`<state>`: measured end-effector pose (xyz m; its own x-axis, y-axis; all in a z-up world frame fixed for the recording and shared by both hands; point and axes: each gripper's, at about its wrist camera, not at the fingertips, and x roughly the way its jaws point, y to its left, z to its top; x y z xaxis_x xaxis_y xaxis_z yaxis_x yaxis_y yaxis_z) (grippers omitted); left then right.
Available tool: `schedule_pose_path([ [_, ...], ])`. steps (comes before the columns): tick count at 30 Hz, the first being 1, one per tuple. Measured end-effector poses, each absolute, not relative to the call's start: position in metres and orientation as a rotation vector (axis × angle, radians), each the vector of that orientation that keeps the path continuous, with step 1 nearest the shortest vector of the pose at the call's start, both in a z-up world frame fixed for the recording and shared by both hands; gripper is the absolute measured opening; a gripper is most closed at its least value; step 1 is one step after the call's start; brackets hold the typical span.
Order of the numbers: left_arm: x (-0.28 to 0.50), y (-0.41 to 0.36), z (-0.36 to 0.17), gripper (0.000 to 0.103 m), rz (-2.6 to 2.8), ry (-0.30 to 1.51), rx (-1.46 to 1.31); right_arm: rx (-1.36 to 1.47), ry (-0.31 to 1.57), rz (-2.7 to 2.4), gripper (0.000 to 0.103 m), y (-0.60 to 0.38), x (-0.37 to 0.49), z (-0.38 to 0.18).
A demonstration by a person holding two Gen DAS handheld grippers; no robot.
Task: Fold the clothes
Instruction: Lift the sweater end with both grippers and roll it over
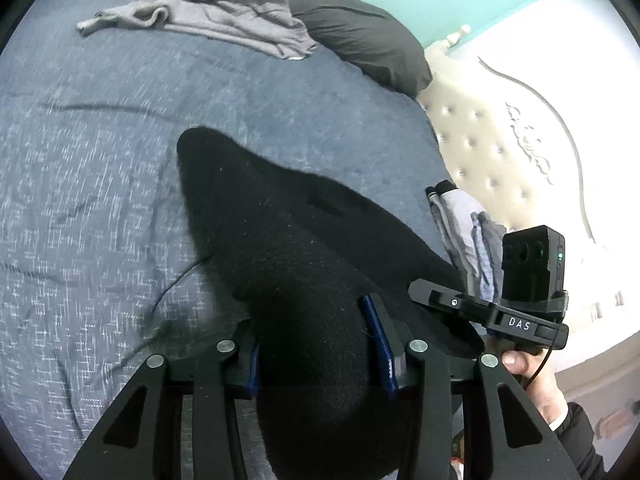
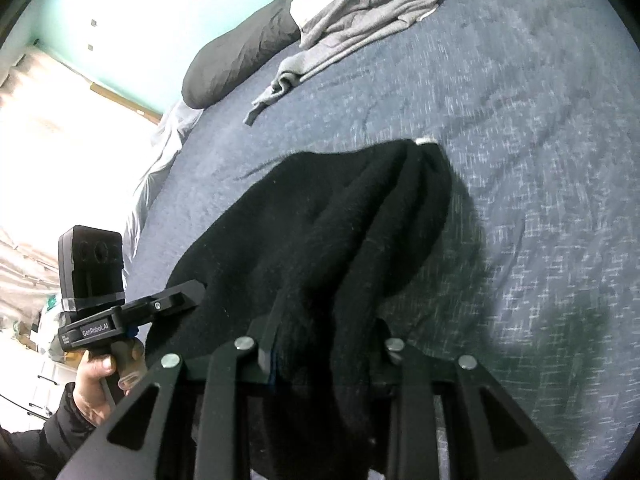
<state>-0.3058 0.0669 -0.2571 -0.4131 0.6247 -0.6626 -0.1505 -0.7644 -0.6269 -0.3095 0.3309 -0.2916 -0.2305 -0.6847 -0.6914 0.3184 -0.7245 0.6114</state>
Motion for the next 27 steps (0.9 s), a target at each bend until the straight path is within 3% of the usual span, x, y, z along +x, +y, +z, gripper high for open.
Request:
schedule_pose_path([
  [27,-0.326,0.166,-0.141,0.046,2.206,-0.538,-1.185,1.212,-0.477,-2.133,0.027,0.423,-0.314,-0.176],
])
